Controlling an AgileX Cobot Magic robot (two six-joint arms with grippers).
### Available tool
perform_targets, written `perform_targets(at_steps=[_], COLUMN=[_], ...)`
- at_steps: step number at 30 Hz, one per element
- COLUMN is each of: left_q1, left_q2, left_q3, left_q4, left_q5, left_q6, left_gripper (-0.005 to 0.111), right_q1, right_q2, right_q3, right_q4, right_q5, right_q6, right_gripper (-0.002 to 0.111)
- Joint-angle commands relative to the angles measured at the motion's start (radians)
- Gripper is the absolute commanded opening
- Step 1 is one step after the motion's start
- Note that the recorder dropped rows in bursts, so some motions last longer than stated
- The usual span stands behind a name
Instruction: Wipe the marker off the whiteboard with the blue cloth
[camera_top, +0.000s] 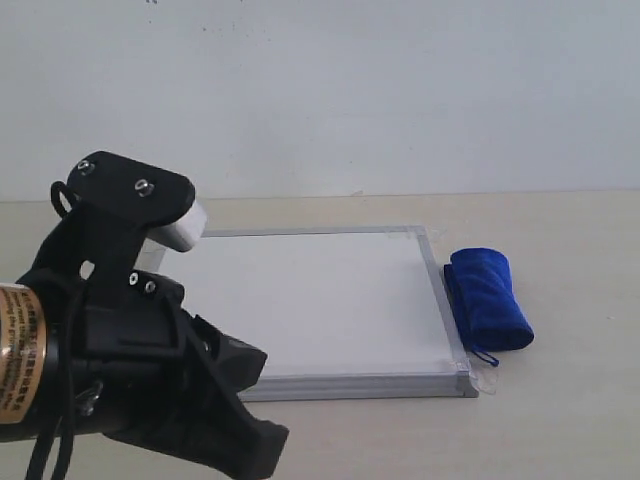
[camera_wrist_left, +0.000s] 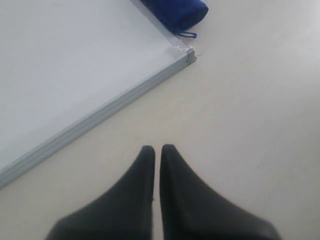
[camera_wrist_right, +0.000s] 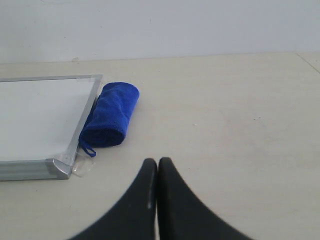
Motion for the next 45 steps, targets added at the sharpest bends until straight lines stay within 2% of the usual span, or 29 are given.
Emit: perform_targets(at_steps=[1, 4, 7, 11, 12, 17, 21, 26, 34, 45], left_q1=[-0.003, 0.021, 0.094, 0.281, 0.350, 0.571, 0.670, 0.733, 0.814, 0.819], left_q2=[-0.012, -0.034, -0.129, -0.426, -0.512, -0.825, -1.013, -1.176, -1.181, -1.181], left_q3=[0.006, 0.009, 0.035, 0.214, 0.287, 0.533, 0.644, 0.746, 0.760, 0.760], left_q4=[0.049, 0.047, -0.005, -0.030, -0.021, -0.066, -0.066, -0.053, -0.017, 0.003], left_q5=[0.089, 0.160, 0.125, -0.160, -0.255, -0.390, -0.508, -0.669, -0.828, -0.964], left_q6=[-0.004, -0.004, -0.020, -0.006, 0.006, -0.012, -0.189, -0.250, -0.258, -0.365], left_gripper=[0.004, 0.004, 0.004, 0.004, 0.004, 0.004, 0.004, 0.004, 0.004, 0.004], right_q1=[-0.008, -0.008, -0.008, -0.008, -0.008, -0.008, -0.008, -0.008, -0.008, -0.008], right_q2=[-0.005, -0.005, -0.005, -0.005, -0.005, -0.005, -0.005, -0.005, -0.005, -0.005], right_q3=[0.000, 0.000, 0.000, 0.000, 0.000, 0.000, 0.000, 0.000, 0.000, 0.000], right_q4=[-0.006, -0.006, -0.006, -0.006, -0.006, -0.006, -0.006, -0.006, -0.006, -0.006], right_q5=[-0.008, -0.008, -0.008, -0.008, -0.008, -0.008, -0.008, -0.008, -0.008, -0.008], right_q6=[0.000, 0.000, 0.000, 0.000, 0.000, 0.000, 0.000, 0.000, 0.000, 0.000], right_gripper=[0.000, 0.000, 0.000, 0.000, 0.000, 0.000, 0.000, 0.000, 0.000, 0.000])
